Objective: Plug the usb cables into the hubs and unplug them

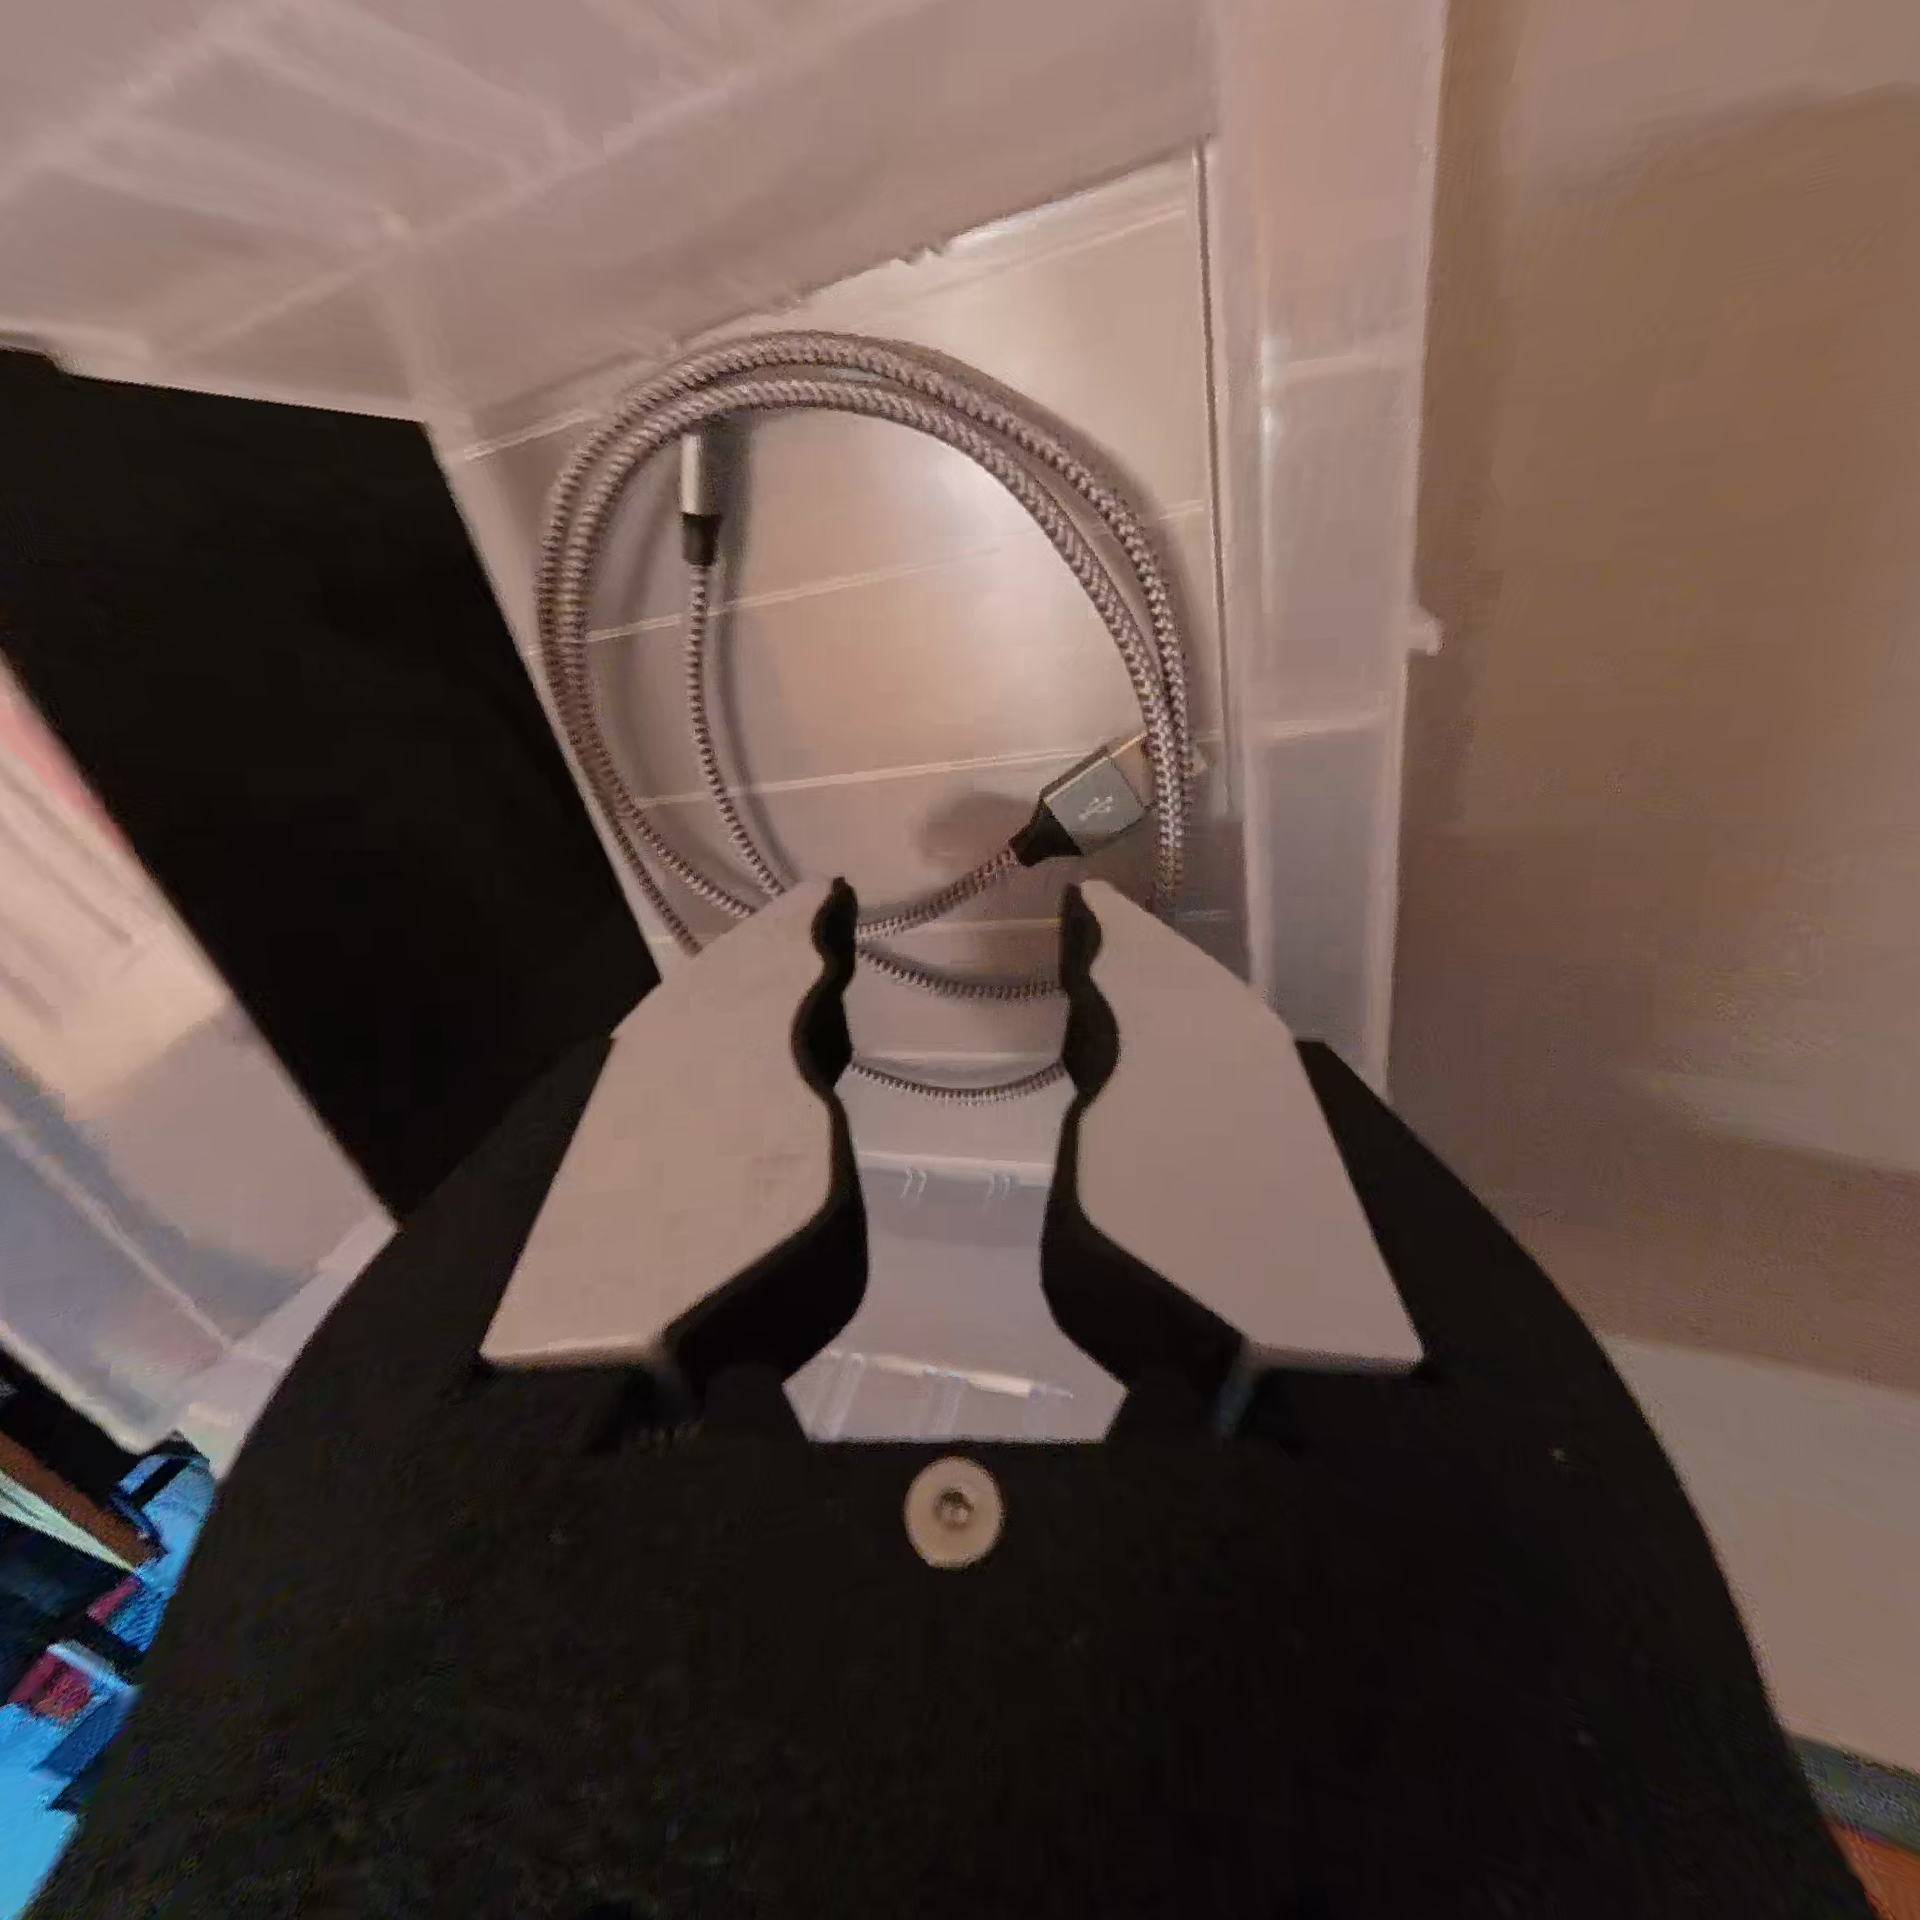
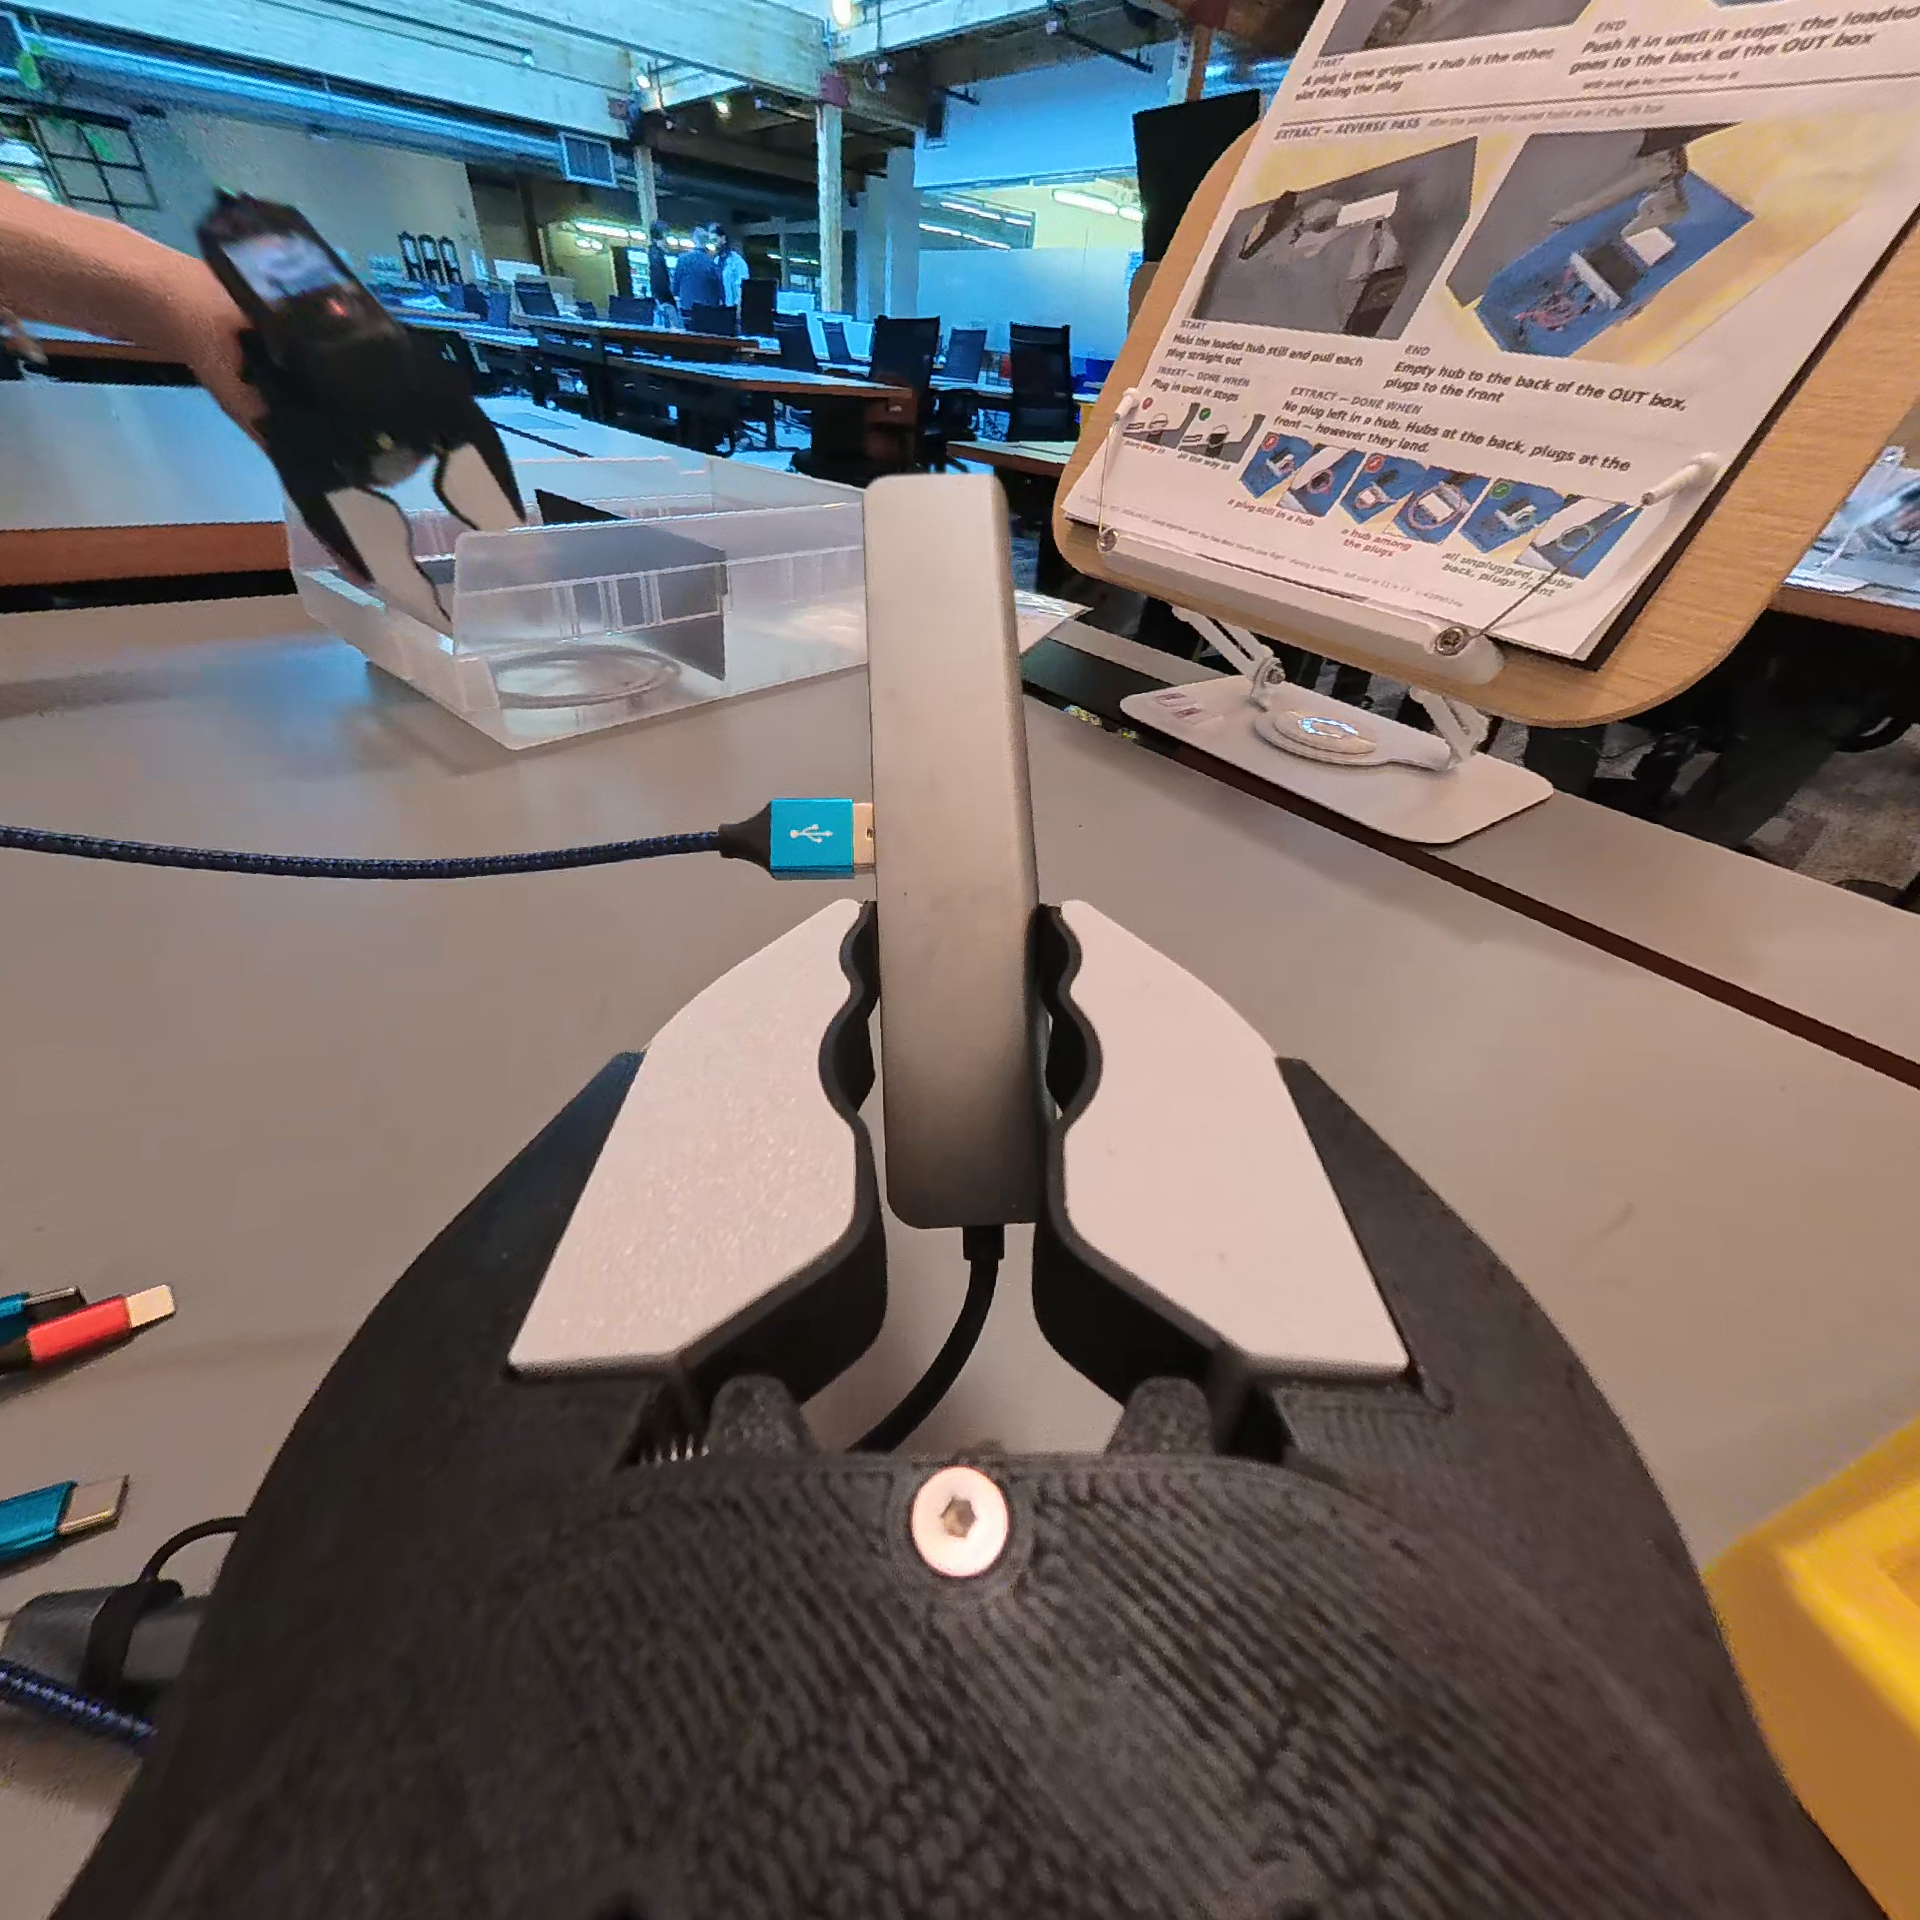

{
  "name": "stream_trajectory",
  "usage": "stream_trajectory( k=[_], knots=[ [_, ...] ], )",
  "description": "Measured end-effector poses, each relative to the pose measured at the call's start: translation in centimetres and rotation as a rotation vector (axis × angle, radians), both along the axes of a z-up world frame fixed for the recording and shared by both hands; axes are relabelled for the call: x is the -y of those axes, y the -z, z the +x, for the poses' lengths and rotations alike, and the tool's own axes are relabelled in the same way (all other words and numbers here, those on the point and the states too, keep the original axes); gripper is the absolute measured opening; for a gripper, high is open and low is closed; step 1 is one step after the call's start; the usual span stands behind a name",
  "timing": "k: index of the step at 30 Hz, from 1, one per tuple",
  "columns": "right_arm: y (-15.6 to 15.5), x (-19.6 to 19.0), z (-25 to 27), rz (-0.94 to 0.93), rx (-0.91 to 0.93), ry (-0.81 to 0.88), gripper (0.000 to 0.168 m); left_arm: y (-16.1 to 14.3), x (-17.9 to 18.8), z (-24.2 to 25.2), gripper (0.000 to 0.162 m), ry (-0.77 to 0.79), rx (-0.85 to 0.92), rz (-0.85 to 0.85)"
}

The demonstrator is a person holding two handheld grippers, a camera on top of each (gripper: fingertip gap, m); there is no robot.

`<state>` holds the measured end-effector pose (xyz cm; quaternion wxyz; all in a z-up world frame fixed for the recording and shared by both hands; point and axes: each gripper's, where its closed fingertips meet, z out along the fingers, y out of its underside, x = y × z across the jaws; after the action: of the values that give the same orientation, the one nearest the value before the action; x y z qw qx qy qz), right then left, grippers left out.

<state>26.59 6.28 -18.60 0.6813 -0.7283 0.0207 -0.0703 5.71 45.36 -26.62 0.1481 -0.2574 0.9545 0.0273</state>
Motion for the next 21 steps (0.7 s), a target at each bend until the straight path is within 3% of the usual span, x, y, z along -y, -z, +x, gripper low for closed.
stream_trajectory(
  k=[2,5,9,14,17,21],
  knots=[
    [0.0,0.0,0.0,0.002,-0.008,-0.008,0.03,1.2,-0.5,0.3,0.028,0.005,-0.042,0.032],
    [0.0,0.0,0.0,0.003,-0.016,-0.015,0.03,1.9,0.3,-0.9,0.007,-0.015,-0.181,-0.049],
    [0.0,0.0,-0.1,0.001,-0.035,-0.034,0.03,2.1,-0.1,0.2,0.003,-0.063,-0.151,-0.051],
    [-0.3,0.2,0.1,0.029,-0.077,-0.053,0.03,1.4,-0.8,1.2,0.003,-0.312,-0.062,-0.065],
    [-0.8,0.7,0.5,0.08,-0.12,-0.059,0.03,-2.8,-0.9,2.4,0.003,-0.444,0.116,-0.136],
    [-1.0,0.9,0.4,0.096,-0.121,-0.068,0.03,-14.3,0.9,3.8,0.002,-0.622,0.516,-0.333]
  ],
)
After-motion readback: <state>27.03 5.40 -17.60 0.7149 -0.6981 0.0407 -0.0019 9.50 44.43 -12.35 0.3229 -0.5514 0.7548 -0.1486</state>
